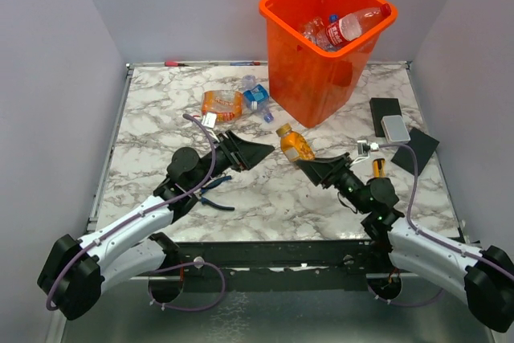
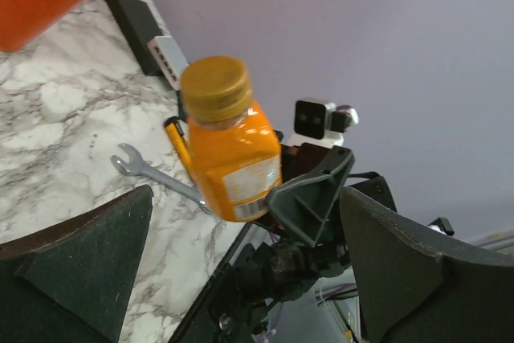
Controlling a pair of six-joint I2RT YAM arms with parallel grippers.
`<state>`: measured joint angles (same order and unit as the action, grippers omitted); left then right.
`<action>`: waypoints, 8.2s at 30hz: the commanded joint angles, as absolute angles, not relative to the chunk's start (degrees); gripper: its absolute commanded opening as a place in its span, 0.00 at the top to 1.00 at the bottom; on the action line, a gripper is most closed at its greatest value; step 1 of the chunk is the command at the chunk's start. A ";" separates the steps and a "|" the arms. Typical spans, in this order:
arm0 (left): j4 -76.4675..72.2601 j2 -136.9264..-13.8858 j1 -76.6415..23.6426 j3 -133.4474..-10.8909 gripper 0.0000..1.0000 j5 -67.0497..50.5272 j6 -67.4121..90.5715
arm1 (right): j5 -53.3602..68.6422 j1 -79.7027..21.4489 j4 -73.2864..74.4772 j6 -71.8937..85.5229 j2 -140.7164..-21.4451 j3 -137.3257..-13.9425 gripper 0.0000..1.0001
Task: Put the plastic bottles in the bin
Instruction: Pick up the plastic bottle at the center of the board, then place the plastic bottle in the trash bin, then pick up the plastic bottle at the center of the board.
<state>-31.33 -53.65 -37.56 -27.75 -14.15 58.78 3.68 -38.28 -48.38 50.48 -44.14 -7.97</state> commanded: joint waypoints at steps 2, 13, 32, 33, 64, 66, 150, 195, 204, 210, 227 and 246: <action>-38.96 -55.27 -41.82 -30.29 0.01 -14.26 54.56 | 7.95 -39.63 -57.87 50.74 -48.84 -10.47 0.76; -39.37 -53.36 -45.05 -28.43 0.01 -5.78 50.77 | 9.66 -42.28 -67.17 54.33 -55.96 -14.25 0.77; -44.31 -53.96 -48.99 -28.94 0.41 -6.14 49.74 | 5.69 -48.97 -74.36 55.27 -63.16 -15.91 0.78; -44.56 -53.96 -48.43 -28.84 0.47 -6.18 49.75 | 5.49 -49.15 -74.31 55.09 -63.19 -15.96 0.78; -7.92 -57.61 -48.78 -45.37 1.00 -26.46 11.11 | -5.77 -49.39 24.65 25.27 -30.12 -53.17 0.00; -6.81 -57.28 -48.79 -44.68 1.00 -28.61 9.52 | -2.64 -49.39 27.07 24.02 -36.24 -57.13 0.00; -5.38 -27.34 -49.04 -25.53 0.01 28.48 36.32 | -17.28 -14.18 -13.77 26.23 -102.94 -111.12 1.00; 4.77 -75.81 -20.19 -49.62 0.01 17.89 53.81 | 22.58 -18.93 -15.95 46.13 -31.19 -24.89 0.08; -11.79 -91.12 -15.97 -48.75 0.01 17.26 70.25 | 21.84 -19.24 -10.79 47.92 -23.52 -16.64 0.09; -18.11 -98.53 -15.47 -53.13 0.01 18.27 71.77 | 20.18 -19.24 -5.17 46.67 -20.43 -16.85 0.09; -23.14 -111.06 -15.05 -56.41 0.43 13.01 73.12 | 15.77 -19.20 3.79 42.10 -21.27 -20.79 0.08; -24.28 -92.63 -12.44 -40.56 0.99 9.99 68.94 | 15.46 -19.25 6.57 42.50 -20.18 -20.04 0.08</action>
<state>-23.99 -101.84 -13.52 -45.84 11.27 70.81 15.42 -18.81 6.07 42.81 -20.21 -20.18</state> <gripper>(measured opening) 0.352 0.923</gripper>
